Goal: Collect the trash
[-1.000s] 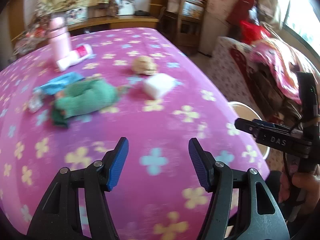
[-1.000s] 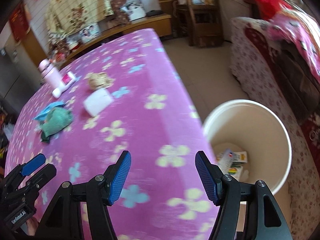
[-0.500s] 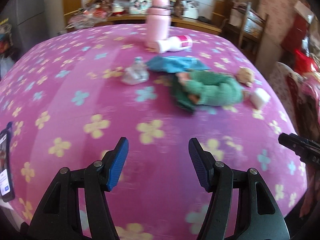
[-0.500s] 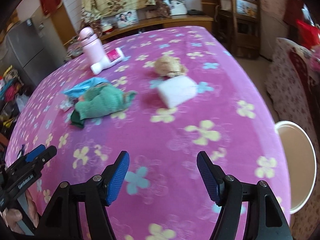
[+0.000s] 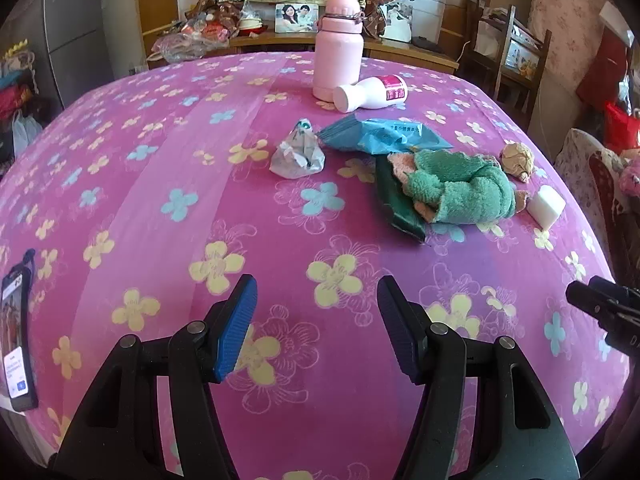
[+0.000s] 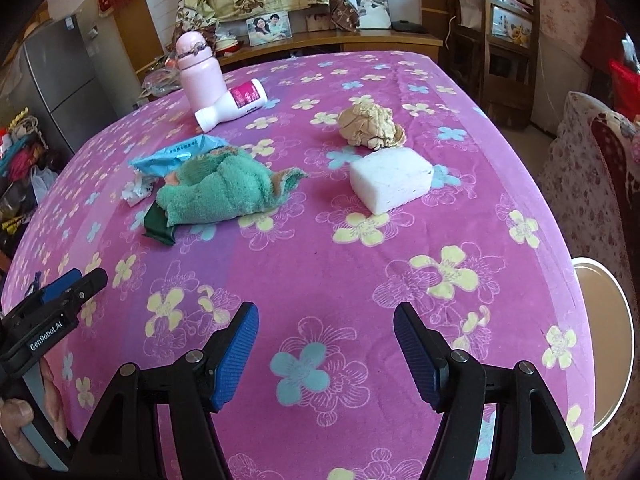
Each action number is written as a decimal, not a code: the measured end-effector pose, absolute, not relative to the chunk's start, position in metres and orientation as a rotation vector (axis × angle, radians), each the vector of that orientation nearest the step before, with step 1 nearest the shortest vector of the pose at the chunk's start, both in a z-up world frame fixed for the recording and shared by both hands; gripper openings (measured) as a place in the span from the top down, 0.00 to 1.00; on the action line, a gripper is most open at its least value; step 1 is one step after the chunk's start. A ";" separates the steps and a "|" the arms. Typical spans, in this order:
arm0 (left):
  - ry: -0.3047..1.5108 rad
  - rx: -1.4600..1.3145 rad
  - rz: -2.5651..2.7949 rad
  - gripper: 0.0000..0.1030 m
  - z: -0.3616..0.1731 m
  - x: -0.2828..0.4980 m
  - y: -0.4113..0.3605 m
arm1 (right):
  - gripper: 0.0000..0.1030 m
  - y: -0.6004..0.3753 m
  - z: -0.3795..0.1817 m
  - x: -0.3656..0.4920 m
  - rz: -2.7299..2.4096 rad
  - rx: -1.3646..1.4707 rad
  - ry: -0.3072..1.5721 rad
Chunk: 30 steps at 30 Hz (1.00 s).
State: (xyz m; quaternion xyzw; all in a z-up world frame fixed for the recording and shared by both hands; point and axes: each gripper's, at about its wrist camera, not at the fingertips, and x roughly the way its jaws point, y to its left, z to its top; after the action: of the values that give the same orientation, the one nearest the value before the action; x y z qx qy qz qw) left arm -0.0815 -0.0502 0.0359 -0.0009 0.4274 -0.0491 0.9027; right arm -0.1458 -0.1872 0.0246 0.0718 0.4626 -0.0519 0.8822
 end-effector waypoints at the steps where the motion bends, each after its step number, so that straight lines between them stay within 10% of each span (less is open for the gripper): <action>1: 0.881 0.002 -0.101 0.41 0.037 -0.081 -0.052 | 0.34 -0.189 0.025 -0.146 -0.111 0.153 0.957; 30: 0.927 -0.090 -0.103 0.41 0.040 -0.049 -0.027 | 0.34 -0.157 0.040 -0.090 0.030 0.118 0.933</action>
State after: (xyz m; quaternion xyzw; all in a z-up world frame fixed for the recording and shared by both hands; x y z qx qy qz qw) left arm -0.0486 -0.0271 0.0403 -0.0434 0.4466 -0.0494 0.8923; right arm -0.0896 -0.1568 0.0395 0.0567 0.4496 0.0145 0.8913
